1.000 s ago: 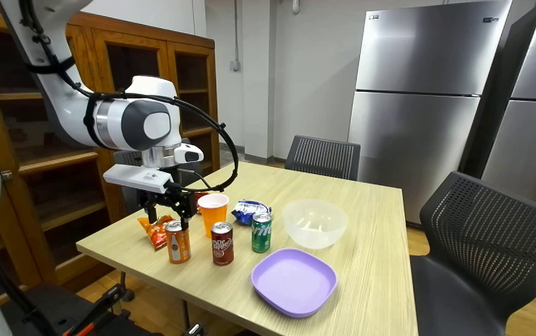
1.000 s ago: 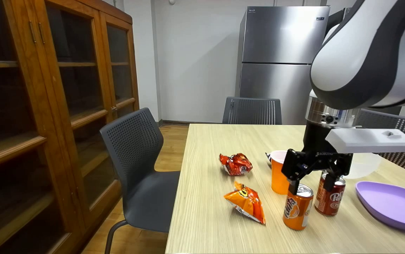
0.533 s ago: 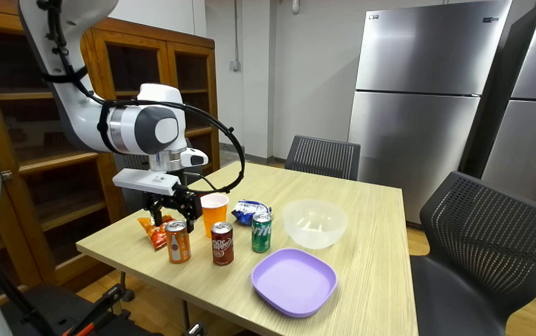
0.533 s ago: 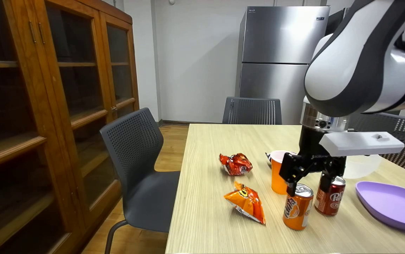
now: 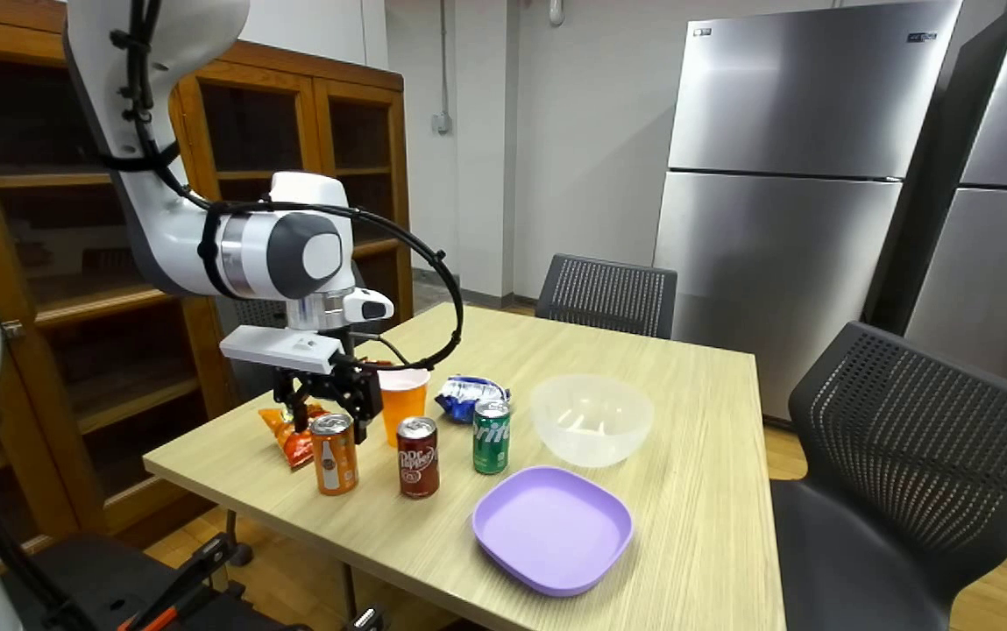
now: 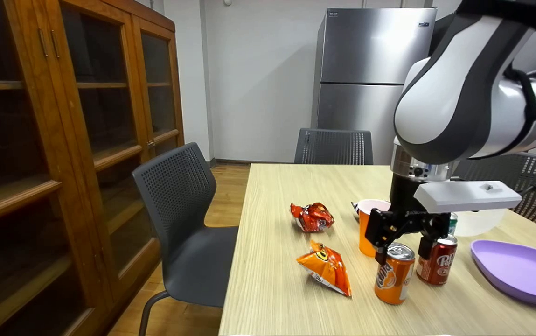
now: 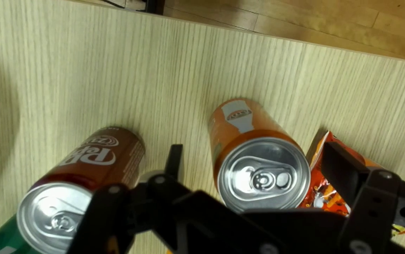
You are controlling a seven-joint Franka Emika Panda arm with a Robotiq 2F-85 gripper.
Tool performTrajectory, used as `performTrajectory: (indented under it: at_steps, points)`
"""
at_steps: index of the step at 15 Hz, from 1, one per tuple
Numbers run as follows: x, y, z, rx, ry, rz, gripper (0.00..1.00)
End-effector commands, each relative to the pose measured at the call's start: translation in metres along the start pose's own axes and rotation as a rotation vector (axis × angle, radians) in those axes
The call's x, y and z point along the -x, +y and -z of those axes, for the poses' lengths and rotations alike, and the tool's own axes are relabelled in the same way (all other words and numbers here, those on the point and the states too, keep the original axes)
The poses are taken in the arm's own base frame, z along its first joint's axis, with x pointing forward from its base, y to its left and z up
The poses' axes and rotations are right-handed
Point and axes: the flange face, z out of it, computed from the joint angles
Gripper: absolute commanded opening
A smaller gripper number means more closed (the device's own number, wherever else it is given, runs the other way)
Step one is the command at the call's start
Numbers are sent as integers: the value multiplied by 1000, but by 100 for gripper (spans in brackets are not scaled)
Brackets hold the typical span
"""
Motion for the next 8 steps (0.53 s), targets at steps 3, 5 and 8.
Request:
performTrajectory:
  at_steps: [3, 5, 8]
  points:
    - [-11, -5, -6, 14, -6, -10, 66]
    - [-13, -6, -7, 16, -7, -7, 49]
    - [-15, -10, -1, 20, -4, -3, 38]
